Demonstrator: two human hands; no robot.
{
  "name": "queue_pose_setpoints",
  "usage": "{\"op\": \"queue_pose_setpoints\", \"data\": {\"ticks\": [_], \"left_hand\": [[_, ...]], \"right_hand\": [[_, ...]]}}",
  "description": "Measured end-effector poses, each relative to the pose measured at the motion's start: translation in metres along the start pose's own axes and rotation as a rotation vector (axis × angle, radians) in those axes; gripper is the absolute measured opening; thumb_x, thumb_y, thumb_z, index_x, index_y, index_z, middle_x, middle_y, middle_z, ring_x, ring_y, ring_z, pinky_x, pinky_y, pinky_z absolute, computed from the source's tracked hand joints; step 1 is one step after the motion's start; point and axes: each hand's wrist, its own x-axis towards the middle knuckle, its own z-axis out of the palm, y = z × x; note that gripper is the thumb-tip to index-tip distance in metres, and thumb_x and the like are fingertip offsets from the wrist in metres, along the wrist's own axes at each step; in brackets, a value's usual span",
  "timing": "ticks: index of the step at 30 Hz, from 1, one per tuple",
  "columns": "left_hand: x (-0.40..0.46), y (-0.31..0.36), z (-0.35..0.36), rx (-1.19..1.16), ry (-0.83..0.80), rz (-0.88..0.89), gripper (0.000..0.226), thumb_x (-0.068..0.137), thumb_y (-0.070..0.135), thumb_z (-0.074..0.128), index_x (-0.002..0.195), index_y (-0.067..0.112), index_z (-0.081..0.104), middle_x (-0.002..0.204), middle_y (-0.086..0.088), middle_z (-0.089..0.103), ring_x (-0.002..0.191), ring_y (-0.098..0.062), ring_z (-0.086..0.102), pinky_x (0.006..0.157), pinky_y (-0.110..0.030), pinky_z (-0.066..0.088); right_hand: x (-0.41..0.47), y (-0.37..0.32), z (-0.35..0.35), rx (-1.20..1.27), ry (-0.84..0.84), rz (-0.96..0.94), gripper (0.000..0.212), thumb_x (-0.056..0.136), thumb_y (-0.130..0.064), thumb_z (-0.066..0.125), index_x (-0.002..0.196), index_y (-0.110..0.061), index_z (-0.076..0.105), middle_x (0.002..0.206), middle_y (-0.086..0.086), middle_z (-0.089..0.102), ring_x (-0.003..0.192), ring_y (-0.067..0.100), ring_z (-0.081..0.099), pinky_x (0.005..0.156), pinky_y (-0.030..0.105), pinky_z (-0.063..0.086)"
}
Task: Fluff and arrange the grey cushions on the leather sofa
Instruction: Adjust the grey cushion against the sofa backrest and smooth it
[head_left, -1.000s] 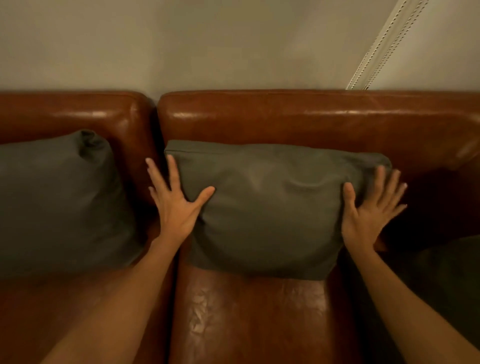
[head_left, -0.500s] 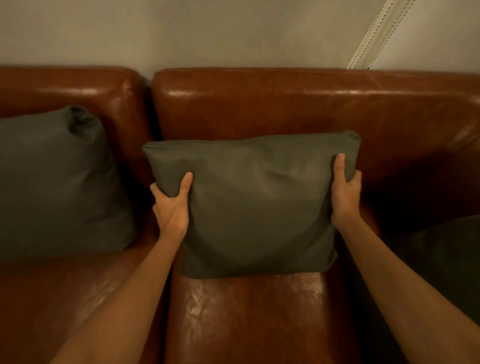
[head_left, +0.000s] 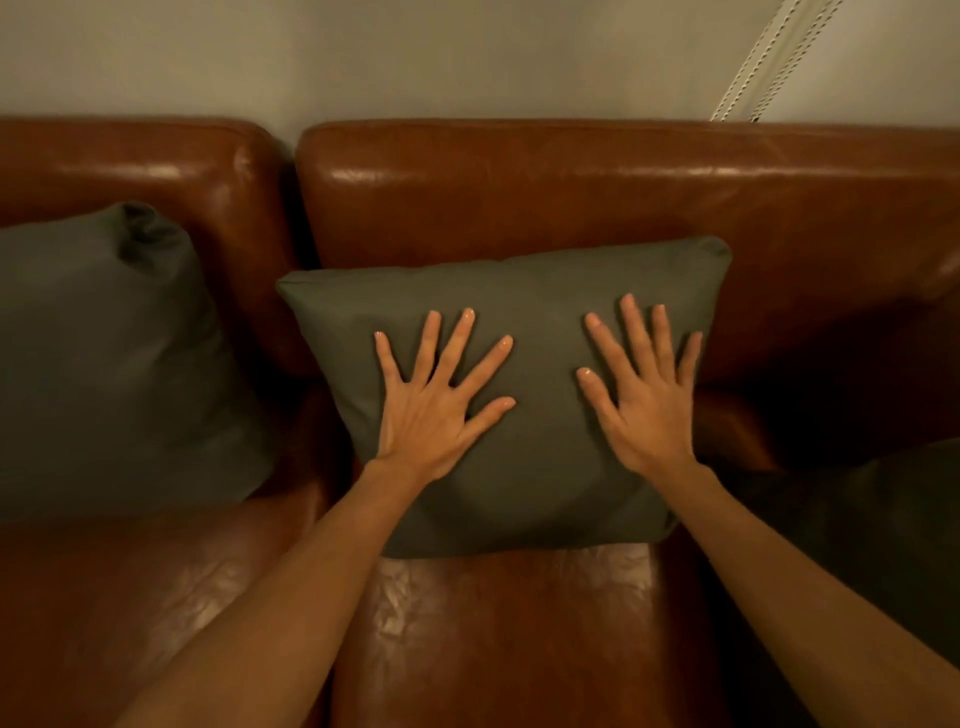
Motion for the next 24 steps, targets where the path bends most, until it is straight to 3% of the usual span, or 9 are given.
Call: {"op": "queue_pose_setpoints", "data": {"ticks": [4,8,11,14,18,21,24], "left_hand": [[0.012,0.000,0.009,0.023,-0.006,-0.054,0.062,0.094,0.067,0.011,0.150,0.042,0.005,0.160,-0.002,0.006,0.146,-0.031,0.005,0.107,-0.069,-0.005],[0.010,-0.001,0.009,0.027,-0.030,-0.066,0.062,0.095,0.067,0.011,0.151,0.041,0.005,0.161,-0.003,0.009,0.147,-0.030,0.005,0.108,-0.070,-0.002],[0.006,-0.001,0.010,0.036,-0.030,-0.069,0.061,0.095,0.067,0.010,0.151,0.041,0.006,0.161,-0.004,0.013,0.147,-0.031,0.007,0.108,-0.070,-0.001],[0.006,-0.001,0.011,0.031,-0.024,-0.057,0.061,0.096,0.066,0.012,0.151,0.040,0.008,0.161,-0.005,0.015,0.147,-0.031,0.008,0.107,-0.070,-0.002],[0.004,-0.001,0.013,0.047,-0.020,-0.045,0.062,0.095,0.066,0.015,0.151,0.040,0.007,0.161,-0.005,0.013,0.147,-0.032,0.007,0.107,-0.070,-0.002],[0.003,-0.001,0.011,0.051,-0.027,-0.043,0.061,0.096,0.066,0.014,0.151,0.040,0.007,0.161,-0.004,0.012,0.147,-0.032,0.007,0.107,-0.070,-0.003],[0.000,0.002,0.006,0.037,-0.031,-0.039,0.061,0.096,0.065,0.015,0.151,0.039,0.010,0.161,-0.004,0.013,0.148,-0.031,0.008,0.108,-0.070,-0.002]], "right_hand": [[0.015,0.015,0.007,0.030,-0.091,0.058,0.055,0.098,-0.063,0.015,0.149,-0.051,-0.001,0.160,-0.015,-0.005,0.147,0.010,-0.013,0.115,0.044,-0.019],[0.010,0.018,0.009,0.272,0.007,0.103,0.052,0.103,-0.050,0.023,0.152,-0.042,0.010,0.159,-0.016,-0.003,0.147,0.007,-0.016,0.117,0.033,-0.017],[-0.021,0.031,0.003,0.557,0.214,0.456,0.052,0.106,-0.038,0.032,0.154,-0.030,0.016,0.162,-0.010,0.005,0.149,0.007,-0.003,0.120,0.024,0.002],[-0.079,0.034,0.015,0.794,-0.042,0.751,0.056,0.101,-0.050,0.026,0.154,-0.031,0.022,0.156,-0.016,0.023,0.143,0.002,0.021,0.114,0.022,0.019],[-0.135,0.042,0.051,0.949,-0.231,1.122,0.063,0.097,-0.065,0.018,0.146,-0.034,0.041,0.150,-0.004,0.042,0.141,0.017,0.034,0.114,0.034,0.027],[-0.131,0.052,0.059,0.934,-0.246,1.270,0.053,0.103,-0.050,0.031,0.138,-0.017,0.054,0.140,0.005,0.054,0.129,0.023,0.049,0.112,0.043,0.037],[-0.121,0.057,0.045,1.008,-0.147,1.293,0.031,0.102,-0.027,0.049,0.119,-0.007,0.065,0.120,0.013,0.066,0.109,0.024,0.062,0.101,0.043,0.048]]}}
